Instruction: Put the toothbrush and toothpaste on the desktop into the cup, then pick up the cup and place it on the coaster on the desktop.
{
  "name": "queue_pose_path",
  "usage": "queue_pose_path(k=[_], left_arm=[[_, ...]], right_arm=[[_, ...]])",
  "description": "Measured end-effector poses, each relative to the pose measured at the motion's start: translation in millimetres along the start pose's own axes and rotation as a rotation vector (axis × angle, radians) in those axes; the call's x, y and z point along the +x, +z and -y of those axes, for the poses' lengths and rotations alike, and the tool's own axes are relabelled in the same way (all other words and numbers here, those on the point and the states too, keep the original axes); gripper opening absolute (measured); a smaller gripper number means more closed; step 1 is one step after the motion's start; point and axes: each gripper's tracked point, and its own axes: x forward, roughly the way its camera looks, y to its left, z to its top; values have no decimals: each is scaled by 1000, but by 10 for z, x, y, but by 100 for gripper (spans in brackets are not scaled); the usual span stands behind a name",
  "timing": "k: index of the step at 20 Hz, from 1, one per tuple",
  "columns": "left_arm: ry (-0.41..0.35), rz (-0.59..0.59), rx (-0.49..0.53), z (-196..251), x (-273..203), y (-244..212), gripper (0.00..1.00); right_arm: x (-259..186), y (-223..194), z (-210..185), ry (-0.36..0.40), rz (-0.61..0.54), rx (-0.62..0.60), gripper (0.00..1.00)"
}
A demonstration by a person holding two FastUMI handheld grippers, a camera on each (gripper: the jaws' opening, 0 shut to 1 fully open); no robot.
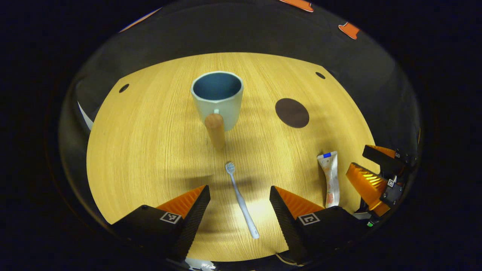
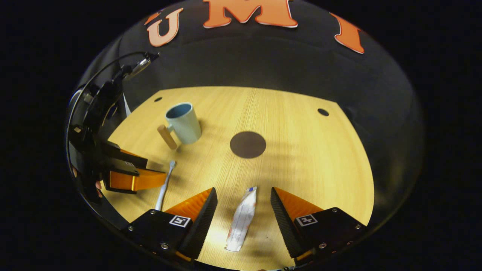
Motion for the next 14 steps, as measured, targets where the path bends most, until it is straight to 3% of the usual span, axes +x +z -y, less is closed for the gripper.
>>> queue_pose_path(k=[9,14], left_arm=[[51,-220,-114,-119,209,-267,92],[103,-236,-70,-85,267,-277,84]], right_arm=[[331,-271,83,-3,-165,17,71],[519,-433,31,15,-211,43,55]])
